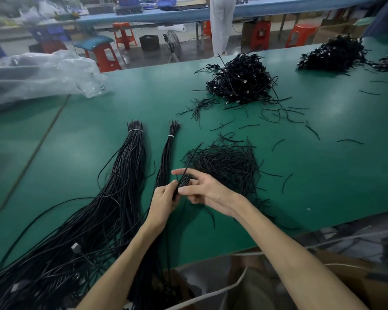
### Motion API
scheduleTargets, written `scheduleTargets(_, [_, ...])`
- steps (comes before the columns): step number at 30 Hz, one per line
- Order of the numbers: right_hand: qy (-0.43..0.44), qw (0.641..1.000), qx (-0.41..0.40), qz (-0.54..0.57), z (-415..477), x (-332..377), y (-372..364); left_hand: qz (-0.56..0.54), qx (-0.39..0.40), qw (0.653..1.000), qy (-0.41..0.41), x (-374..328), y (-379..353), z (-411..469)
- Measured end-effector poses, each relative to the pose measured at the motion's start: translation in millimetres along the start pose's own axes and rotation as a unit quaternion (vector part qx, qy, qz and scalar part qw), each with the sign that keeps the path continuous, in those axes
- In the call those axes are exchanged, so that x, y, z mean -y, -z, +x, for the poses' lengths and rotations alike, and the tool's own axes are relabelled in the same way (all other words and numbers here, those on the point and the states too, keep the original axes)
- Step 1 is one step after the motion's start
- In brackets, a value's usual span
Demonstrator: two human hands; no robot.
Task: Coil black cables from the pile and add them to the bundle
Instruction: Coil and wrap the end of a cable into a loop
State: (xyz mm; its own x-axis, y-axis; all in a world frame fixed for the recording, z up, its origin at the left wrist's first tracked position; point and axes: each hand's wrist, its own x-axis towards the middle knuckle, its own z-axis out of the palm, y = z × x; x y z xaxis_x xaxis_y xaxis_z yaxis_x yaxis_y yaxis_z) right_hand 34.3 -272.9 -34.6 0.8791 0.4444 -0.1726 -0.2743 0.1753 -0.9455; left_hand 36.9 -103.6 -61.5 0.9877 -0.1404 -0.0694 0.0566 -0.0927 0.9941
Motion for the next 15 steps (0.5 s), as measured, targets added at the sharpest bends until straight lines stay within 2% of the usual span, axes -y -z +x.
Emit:
scheduleTargets(3, [-0.01,0.997,-0.026,-0.066,0,0,-2,-0.004,0.006,1.0,0.0,-3,0,-1])
scheduleTargets(6, [-0.013,0.977,-0.08,-0.198,-1,-3,-3,-0.005,-0.002,1.0,0.009,-3,1,0])
scheduleTargets(8, [0.007,0.964,-0.11,-0.242,-2,-7,-3,0.005,-0.005,1.0,0.006,-2,1,0])
scheduleTargets(11, [0.051,0.942,-0.167,-0.286,-1,-15,-6,0.008,-0.009,1.0,0.007,-1,1,0])
scheduleTargets(15, [0.095,0.928,-0.221,-0.286,1,-22,-17,0.008,-0.012,1.0,0.003,-2,-1,-1])
